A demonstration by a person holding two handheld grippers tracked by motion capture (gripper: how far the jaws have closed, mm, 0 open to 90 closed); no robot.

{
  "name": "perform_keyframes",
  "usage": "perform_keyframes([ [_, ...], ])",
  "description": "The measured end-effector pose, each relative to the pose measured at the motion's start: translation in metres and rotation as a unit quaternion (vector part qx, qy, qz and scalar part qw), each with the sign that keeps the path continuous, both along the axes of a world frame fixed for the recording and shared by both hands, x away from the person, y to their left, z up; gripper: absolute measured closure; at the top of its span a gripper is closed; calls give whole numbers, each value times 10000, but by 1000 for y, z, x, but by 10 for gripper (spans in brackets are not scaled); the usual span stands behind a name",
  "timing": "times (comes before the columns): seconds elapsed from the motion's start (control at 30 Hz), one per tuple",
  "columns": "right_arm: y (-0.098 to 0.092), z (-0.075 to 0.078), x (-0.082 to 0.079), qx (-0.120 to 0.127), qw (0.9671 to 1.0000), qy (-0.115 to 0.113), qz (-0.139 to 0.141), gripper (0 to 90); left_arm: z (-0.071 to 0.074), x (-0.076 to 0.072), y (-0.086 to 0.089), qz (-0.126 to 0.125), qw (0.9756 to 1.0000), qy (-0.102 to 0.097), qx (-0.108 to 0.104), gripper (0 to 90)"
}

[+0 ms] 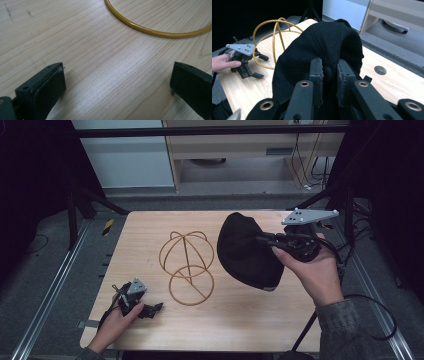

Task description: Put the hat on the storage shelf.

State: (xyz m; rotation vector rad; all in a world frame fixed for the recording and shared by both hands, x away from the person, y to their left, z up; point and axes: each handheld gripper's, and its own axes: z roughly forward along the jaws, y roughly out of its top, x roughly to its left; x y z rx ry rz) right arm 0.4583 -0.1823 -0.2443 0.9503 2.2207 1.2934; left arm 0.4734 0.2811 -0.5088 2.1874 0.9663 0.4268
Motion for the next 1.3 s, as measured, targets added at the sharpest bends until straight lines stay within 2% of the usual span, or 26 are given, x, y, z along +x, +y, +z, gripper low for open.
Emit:
perform_keyframes([
  [0.17,6,11,1,-89,9999,-6,65,774,0,0,0,4,10000,-2,0,0],
  [0.3,13,20,3,-270,9995,67,115,773,0,0,0,8,10000,1,0,0],
  [0.43,24,31,7,-577,9980,184,158,771,0,0,0,4,10000,10,9,0],
  [0.53,30,38,10,-680,9973,195,190,771,0,0,0,4,10000,10,8,0],
  [0.77,44,56,10,-731,9966,92,370,771,0,0,0,12,10000,6,-1,0],
  [0.93,60,68,13,-952,9941,107,505,771,0,0,0,14,10000,5,-2,0],
  [1.13,80,75,17,-1031,9925,56,654,770,0,0,0,11,10000,3,5,0],
  [1.3,96,79,24,-1003,9919,19,782,769,0,0,0,4,10000,7,10,0],
])
